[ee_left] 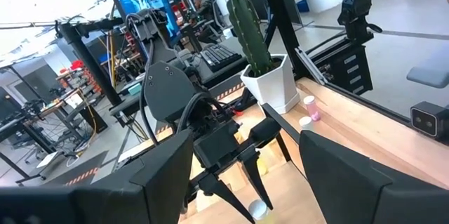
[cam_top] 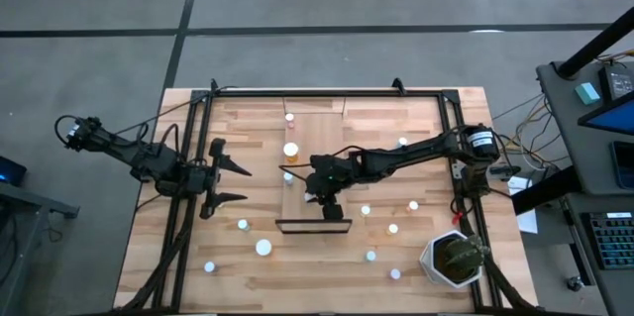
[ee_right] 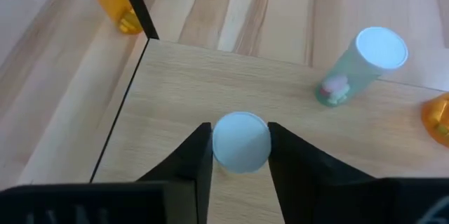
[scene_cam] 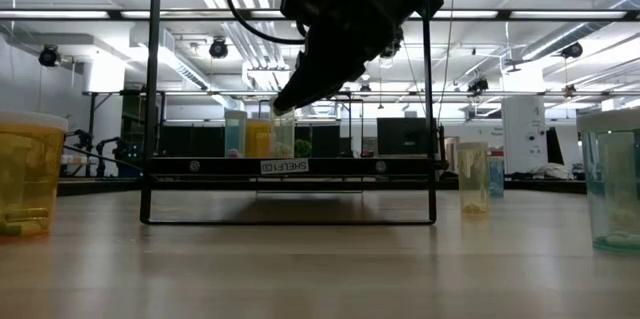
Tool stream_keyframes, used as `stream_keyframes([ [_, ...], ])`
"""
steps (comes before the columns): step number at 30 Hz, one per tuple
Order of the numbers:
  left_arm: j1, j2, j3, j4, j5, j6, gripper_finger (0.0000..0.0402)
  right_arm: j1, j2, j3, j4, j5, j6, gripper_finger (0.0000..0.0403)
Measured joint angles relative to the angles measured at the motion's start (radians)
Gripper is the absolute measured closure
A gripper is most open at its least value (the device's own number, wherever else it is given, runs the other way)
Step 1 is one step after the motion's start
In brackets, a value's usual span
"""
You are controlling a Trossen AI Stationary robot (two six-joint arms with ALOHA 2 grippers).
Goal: Pick and place medicine bottles onto shelf by color
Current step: Put the yellow pill bottle on the shelf
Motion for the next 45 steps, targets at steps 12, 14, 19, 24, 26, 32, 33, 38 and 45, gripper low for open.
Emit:
stream_keyframes([
  [12,0.0,0.001,0.0,0.007,-0.001,0.006,0.0158,-0.02,0.023,0.075,0.047,0.003,-0.007,0.0293],
  [14,0.0,0.0,0.0,0.006,0.0,0.006,0.0158,-0.027,0.023,0.089,0.051,-0.001,0.008,0.0294],
  [19,0.0,0.001,0.0,0.006,-0.001,0.008,0.0158,-0.032,0.023,0.1,0.051,-0.028,0.033,0.0293],
  [24,0.0,0.002,0.0,0.007,-0.001,0.008,0.0158,-0.032,0.023,0.1,0.052,-0.028,0.089,0.0293],
  [26,0.0,0.0,0.0,0.007,-0.001,0.008,0.0158,-0.033,0.023,0.099,0.048,-0.028,0.078,0.0293],
  [32,0.0,0.0,0.0,0.009,-0.001,0.008,0.0158,-0.032,0.038,0.086,0.054,-0.029,0.059,0.0293],
  [33,0.0,0.0,0.0,0.009,-0.001,0.008,0.0158,-0.032,0.044,0.085,0.053,-0.028,0.066,0.0293],
  [38,0.0,0.003,0.0,0.008,-0.001,0.008,0.0158,-0.033,0.075,0.084,0.064,-0.028,0.078,0.0293],
  [45,0.0,0.001,0.0,0.009,-0.001,0.008,0.0158,-0.033,0.084,0.084,0.084,-0.028,0.068,0.0293],
])
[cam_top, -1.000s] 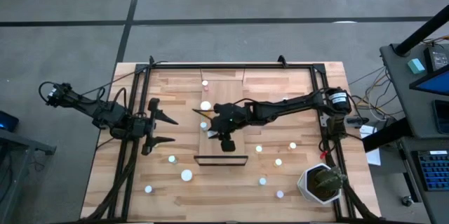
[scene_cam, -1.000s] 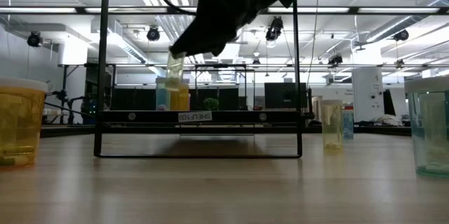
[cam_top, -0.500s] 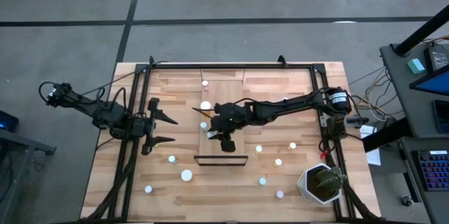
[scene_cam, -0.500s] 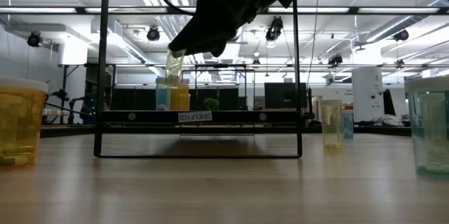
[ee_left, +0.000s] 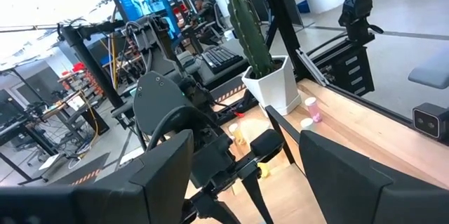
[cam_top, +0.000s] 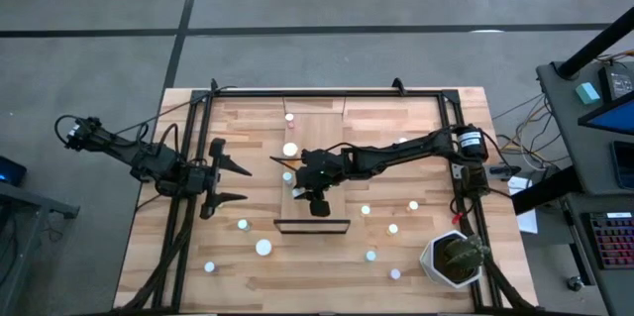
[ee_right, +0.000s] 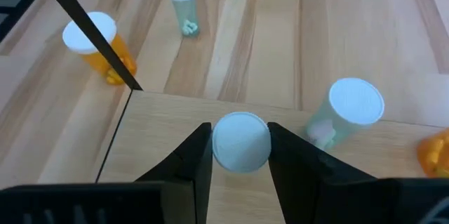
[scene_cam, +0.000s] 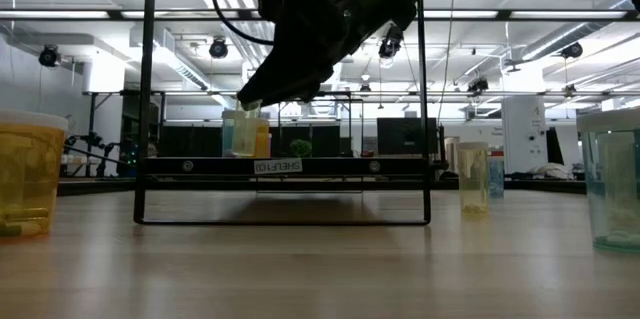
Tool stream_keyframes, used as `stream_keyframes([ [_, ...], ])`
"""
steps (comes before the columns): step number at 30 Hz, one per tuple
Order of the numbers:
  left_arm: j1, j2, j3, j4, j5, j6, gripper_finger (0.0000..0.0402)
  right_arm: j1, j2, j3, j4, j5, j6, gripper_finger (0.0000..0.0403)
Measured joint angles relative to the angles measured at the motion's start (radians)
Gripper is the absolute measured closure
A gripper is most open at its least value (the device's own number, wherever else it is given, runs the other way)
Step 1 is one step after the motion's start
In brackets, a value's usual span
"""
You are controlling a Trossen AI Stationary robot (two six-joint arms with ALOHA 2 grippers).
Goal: Pick and place medicine bottles onto shelf by color
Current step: Put the yellow pill bottle on the shelf
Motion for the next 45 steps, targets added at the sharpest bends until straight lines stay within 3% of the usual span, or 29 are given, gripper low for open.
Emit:
stream_keyframes([
  [14,0.0,0.0,-0.001,0.0,0.0,0.0,0.0158,0.0,-0.002,0.0,-0.003,0.0,0.01,0.0229],
  [21,0.0,0.016,-0.003,0.073,0.0,-0.011,0.0158,0.0,-0.088,0.0,-0.04,0.03,-0.083,0.0219],
  [29,0.0,0.126,-0.006,0.127,-0.013,-0.227,0.0158,0.006,-0.25,-0.062,-0.05,0.071,-0.2,0.0245],
  [36,0.002,0.324,0.015,0.136,-0.193,-0.375,0.0158,0.021,-0.381,-0.22,0.091,0.069,-0.267,0.0278],
  [39,0.006,0.401,0.052,0.128,-0.21,-0.376,0.0158,0.02,-0.428,-0.283,0.151,0.069,-0.308,0.0289],
  [45,0.036,0.538,0.248,-0.234,-0.192,-0.404,0.0158,0.02,-0.517,-0.38,0.249,0.071,-0.337,0.0308],
])
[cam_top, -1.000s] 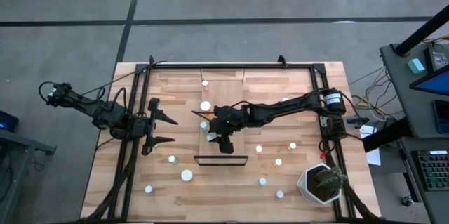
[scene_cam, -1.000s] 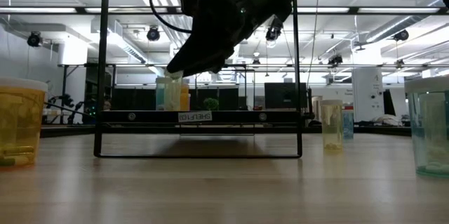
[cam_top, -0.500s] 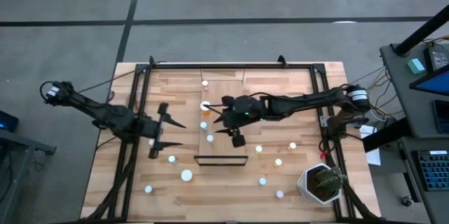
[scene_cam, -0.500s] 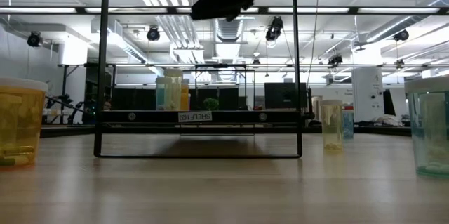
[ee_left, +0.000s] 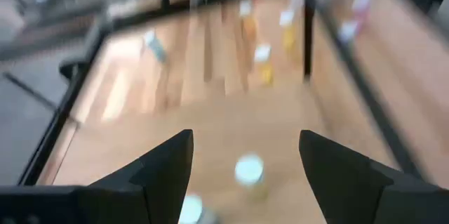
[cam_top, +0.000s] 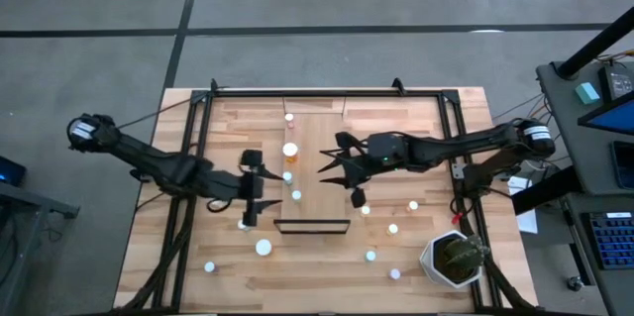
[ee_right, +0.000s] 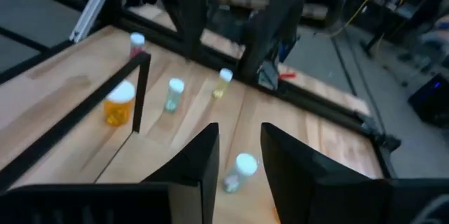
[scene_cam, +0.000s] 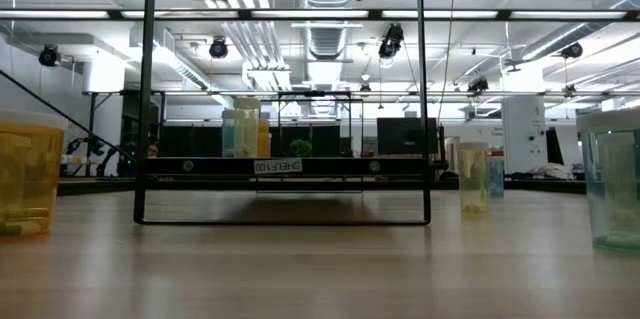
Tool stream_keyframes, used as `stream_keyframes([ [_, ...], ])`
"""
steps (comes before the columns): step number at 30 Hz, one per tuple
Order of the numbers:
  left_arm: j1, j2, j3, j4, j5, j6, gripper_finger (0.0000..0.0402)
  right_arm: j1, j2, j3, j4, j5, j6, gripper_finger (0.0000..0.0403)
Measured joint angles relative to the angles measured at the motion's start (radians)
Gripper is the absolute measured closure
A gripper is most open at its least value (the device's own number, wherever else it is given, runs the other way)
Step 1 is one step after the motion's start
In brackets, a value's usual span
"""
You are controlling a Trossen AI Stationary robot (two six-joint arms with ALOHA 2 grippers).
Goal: Pick and place medicine bottles onto shelf by color
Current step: Put the yellow pill bottle on the shelf
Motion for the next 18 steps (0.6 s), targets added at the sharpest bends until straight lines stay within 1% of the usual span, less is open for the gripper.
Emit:
stream_keyframes([
  [4,0.013,0.109,0.121,-0.188,0.008,0.025,0.0158,0.0,-0.046,-0.055,0.022,0.0,-0.002,0.0319],
  [7,0.017,0.161,0.174,-0.263,0.014,0.081,0.0158,0.0,-0.07,-0.086,0.053,0.0,-0.005,0.0326],
  [12,0.02,0.192,0.185,-0.268,0.027,0.161,0.0158,0.0,-0.084,-0.096,0.058,0.0,0.004,0.0332],
  [18,0.043,0.198,0.154,-0.237,0.054,0.189,0.0158,0.0,-0.077,-0.097,0.055,0.0,-0.001,0.0331],
])
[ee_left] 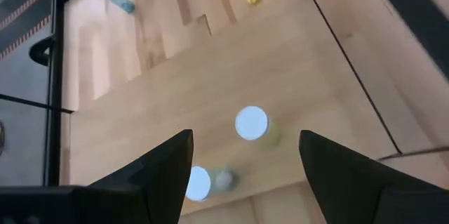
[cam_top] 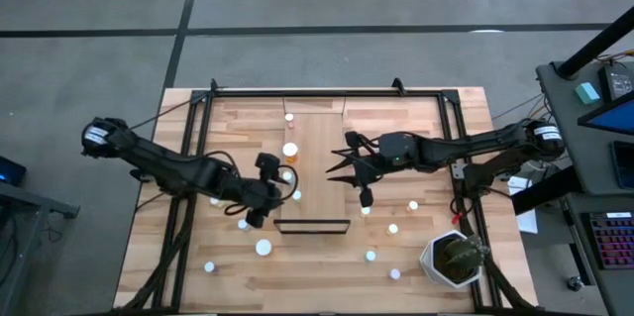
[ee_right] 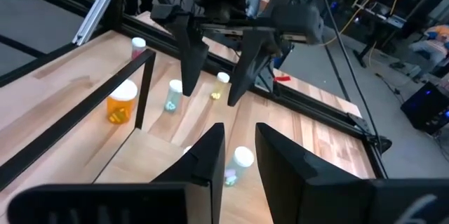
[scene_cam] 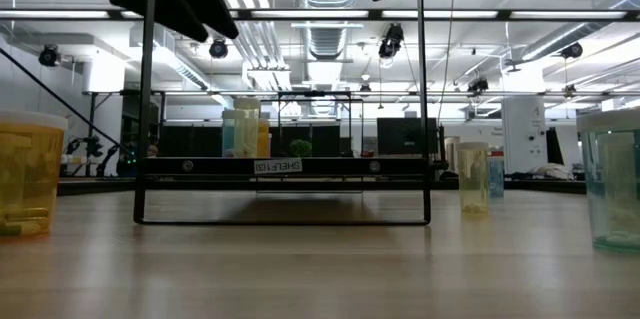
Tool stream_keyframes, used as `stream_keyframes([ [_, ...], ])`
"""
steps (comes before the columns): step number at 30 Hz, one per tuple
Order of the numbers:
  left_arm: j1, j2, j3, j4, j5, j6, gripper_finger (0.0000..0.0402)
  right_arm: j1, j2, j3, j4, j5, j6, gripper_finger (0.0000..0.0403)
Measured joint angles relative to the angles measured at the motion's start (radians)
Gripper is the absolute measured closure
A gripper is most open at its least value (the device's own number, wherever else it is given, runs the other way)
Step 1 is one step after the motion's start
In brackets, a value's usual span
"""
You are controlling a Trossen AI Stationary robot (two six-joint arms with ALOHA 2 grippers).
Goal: Pick and place medicine bottles onto shelf by color
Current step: Put the yellow pill bottle on the shelf
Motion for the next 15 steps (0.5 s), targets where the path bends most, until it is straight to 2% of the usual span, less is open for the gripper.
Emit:
stream_keyframes([
  [8,0.051,-0.002,-0.08,0.107,0.029,0.08,0.0158,-0.002,0.0,0.0,0.001,0.0,0.006,0.0335],
  [15,0.101,-0.007,-0.109,0.175,0.138,0.171,0.0158,-0.003,0.001,0.0,0.001,0.0,0.006,0.033],
])
